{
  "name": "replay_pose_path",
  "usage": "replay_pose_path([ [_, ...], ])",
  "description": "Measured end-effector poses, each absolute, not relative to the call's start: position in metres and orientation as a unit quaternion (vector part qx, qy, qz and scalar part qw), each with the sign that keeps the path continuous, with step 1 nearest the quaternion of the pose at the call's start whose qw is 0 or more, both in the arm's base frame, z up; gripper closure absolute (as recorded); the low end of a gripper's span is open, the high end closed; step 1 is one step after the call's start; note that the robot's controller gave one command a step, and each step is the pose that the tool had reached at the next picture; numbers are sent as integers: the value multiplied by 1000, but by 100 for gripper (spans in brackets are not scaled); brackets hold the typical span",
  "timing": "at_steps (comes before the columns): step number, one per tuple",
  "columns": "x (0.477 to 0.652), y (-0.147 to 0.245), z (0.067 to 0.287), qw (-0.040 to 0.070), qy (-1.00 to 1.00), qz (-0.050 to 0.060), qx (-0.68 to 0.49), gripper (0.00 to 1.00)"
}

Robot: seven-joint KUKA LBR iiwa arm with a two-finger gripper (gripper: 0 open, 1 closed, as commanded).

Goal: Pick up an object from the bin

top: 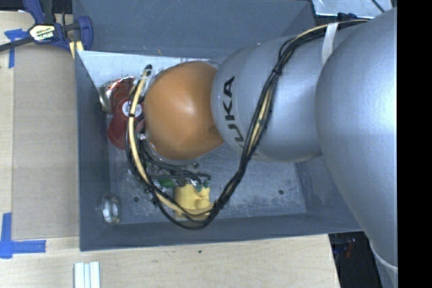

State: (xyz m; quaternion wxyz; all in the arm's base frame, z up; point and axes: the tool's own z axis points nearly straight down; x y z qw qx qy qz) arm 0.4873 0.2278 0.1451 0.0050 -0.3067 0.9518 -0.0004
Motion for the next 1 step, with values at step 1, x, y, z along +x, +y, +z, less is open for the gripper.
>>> replay_pose_path([
  [1, 486, 227, 163, 3, 952, -1, -306, 100],
])
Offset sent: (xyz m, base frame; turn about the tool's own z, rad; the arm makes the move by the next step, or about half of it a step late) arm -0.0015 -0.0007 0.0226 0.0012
